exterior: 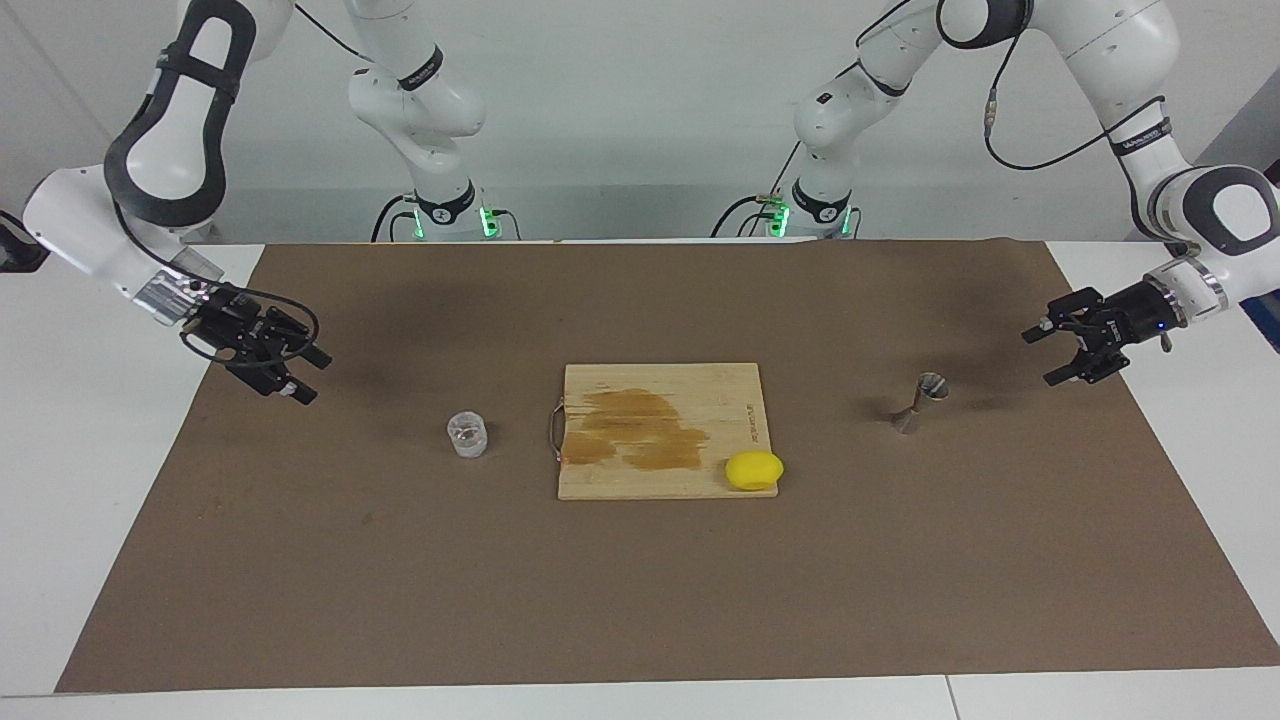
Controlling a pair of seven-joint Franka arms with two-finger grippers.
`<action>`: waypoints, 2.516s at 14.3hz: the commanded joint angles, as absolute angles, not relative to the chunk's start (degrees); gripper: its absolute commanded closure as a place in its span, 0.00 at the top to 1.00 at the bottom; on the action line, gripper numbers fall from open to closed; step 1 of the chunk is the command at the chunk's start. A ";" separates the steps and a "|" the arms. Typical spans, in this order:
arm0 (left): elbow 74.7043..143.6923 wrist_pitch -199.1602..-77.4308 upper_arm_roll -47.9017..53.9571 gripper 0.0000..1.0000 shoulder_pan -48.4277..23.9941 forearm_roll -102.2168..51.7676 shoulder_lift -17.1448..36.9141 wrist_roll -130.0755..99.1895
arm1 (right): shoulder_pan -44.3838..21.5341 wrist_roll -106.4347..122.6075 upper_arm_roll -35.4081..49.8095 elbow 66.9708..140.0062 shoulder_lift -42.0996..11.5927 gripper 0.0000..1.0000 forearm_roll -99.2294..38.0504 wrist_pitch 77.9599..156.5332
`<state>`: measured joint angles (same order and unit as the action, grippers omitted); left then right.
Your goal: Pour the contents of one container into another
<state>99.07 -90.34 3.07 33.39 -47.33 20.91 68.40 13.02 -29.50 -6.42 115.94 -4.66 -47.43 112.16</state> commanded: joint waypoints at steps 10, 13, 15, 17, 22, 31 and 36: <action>95.10 -79.54 3.95 1.00 36.21 -54.84 28.30 96.14 | 12.66 -57.04 -5.54 119.62 -11.06 1.00 -57.30 101.60; 95.10 -78.93 4.48 1.00 37.26 -58.34 30.05 102.36 | 12.74 -56.87 -3.70 115.94 -16.33 1.00 -57.30 101.43; 95.01 -78.93 5.79 1.00 39.10 -60.72 31.20 106.68 | 13.36 -56.34 -2.20 113.74 -19.50 1.00 -57.22 101.34; 94.31 -77.88 7.63 1.00 40.33 -61.08 33.82 108.80 | 13.54 -54.16 -2.02 113.12 -21.09 1.00 -57.48 101.43; 94.39 -75.94 9.49 1.00 41.48 -62.14 35.86 120.85 | 14.15 -49.75 0.52 111.80 -24.52 1.00 -59.58 101.60; 102.04 -78.48 9.32 1.00 40.78 -64.42 36.21 139.31 | 13.97 -49.04 2.45 109.25 -28.04 1.00 -62.13 105.28; 106.16 -82.00 9.49 1.00 39.38 -67.32 35.68 140.80 | 13.71 -46.93 2.90 109.25 -29.36 1.00 -64.60 105.91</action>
<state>103.38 -80.07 9.70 40.37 -64.88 36.72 138.67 13.03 -48.74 2.06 110.24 -28.08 -62.72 105.32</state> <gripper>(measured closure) 0.000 0.000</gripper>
